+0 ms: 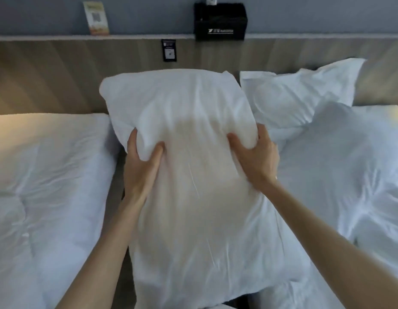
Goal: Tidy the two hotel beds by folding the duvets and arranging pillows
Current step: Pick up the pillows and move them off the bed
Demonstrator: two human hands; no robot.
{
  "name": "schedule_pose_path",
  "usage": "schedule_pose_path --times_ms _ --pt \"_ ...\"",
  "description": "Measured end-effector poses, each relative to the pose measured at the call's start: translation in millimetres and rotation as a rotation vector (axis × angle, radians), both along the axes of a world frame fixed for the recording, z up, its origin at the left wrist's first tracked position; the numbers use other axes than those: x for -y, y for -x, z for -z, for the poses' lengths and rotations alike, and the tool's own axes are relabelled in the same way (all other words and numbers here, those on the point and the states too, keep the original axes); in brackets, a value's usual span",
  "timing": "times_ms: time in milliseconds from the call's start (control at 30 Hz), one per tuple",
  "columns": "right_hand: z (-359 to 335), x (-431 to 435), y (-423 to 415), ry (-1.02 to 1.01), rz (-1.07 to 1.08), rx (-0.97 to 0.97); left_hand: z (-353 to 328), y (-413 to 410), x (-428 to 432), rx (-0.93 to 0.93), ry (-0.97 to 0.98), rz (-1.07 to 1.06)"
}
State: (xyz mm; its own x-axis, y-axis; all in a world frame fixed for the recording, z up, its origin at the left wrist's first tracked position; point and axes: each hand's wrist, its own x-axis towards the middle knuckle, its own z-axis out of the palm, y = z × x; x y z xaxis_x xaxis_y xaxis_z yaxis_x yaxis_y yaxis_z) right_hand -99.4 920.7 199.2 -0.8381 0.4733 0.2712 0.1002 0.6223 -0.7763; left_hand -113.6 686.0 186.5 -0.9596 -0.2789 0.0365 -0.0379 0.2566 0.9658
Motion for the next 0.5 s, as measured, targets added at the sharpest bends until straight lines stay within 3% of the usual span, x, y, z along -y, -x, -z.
schedule_pose_path --times_ms 300,500 --pt "-9.6 -180.1 21.7 -0.026 0.511 -0.008 2.6 139.1 -222.2 0.010 -0.048 0.552" --pt "-18.1 -278.9 10.5 -0.069 0.854 0.066 3.0 181.2 -367.0 0.026 0.151 0.897"
